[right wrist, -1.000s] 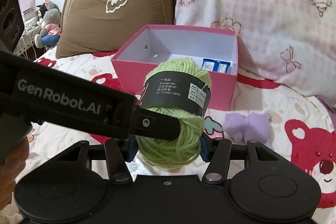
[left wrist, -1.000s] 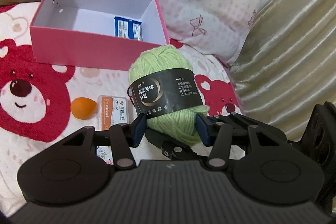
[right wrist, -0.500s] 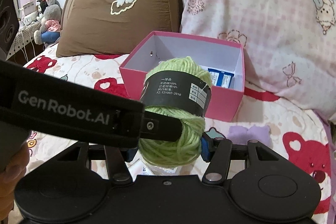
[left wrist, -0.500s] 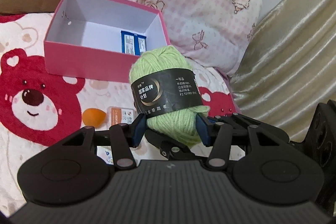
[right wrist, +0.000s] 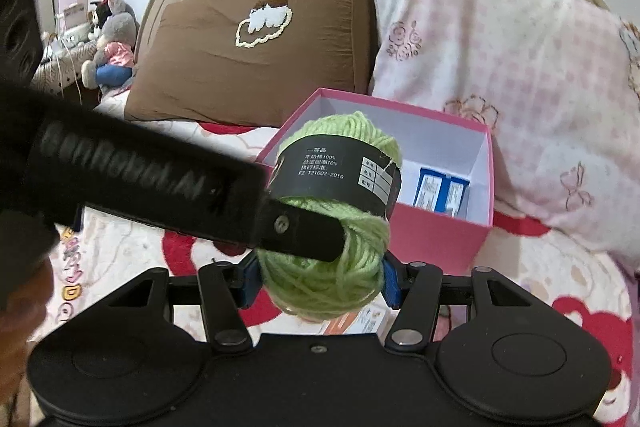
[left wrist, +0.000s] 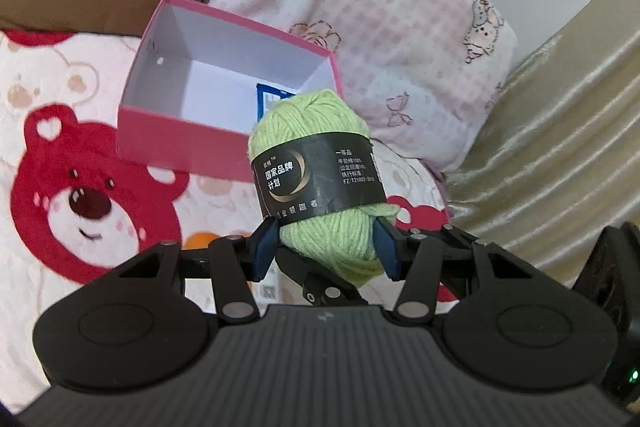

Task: Organize objects
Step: 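Lift the green yarn ball with the left tool toward the pink box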

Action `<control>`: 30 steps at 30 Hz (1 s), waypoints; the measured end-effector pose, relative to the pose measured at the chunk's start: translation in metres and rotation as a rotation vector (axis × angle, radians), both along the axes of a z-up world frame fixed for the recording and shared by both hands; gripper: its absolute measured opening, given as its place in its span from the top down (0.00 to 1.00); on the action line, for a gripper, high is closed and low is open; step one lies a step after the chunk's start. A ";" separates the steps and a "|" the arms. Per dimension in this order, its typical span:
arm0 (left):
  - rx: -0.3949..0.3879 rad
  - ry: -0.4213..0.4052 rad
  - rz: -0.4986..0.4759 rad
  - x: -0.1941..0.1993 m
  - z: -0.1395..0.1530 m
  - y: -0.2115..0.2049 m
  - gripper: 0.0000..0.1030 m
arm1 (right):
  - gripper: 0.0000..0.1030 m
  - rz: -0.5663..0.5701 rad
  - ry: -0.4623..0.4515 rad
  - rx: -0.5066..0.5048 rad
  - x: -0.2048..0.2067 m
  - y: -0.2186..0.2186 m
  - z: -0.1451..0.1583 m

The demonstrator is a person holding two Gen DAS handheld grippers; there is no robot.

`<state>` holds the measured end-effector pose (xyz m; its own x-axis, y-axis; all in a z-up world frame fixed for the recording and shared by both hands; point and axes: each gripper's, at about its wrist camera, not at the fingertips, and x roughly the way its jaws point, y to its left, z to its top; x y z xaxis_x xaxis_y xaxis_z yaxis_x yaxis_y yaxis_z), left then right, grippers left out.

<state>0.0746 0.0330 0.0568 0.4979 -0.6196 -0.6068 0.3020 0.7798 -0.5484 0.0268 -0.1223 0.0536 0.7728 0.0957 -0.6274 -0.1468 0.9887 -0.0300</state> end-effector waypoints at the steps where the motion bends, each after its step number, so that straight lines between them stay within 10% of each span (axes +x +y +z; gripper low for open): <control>1: 0.017 0.000 -0.003 0.004 0.002 0.000 0.51 | 0.40 -0.006 -0.008 0.003 0.004 0.001 0.001; 18: 0.179 0.016 0.021 0.128 0.018 -0.012 0.51 | 0.40 0.002 0.030 0.244 0.125 -0.028 0.006; 30: 0.194 0.005 0.022 0.174 -0.031 -0.026 0.53 | 0.41 -0.044 0.047 0.440 0.182 -0.067 -0.041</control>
<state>0.2489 0.0074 0.0257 0.5068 -0.4794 -0.7165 0.2810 0.8776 -0.3884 0.2088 -0.1890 0.0131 0.7537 0.3292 -0.5689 -0.0956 0.9112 0.4006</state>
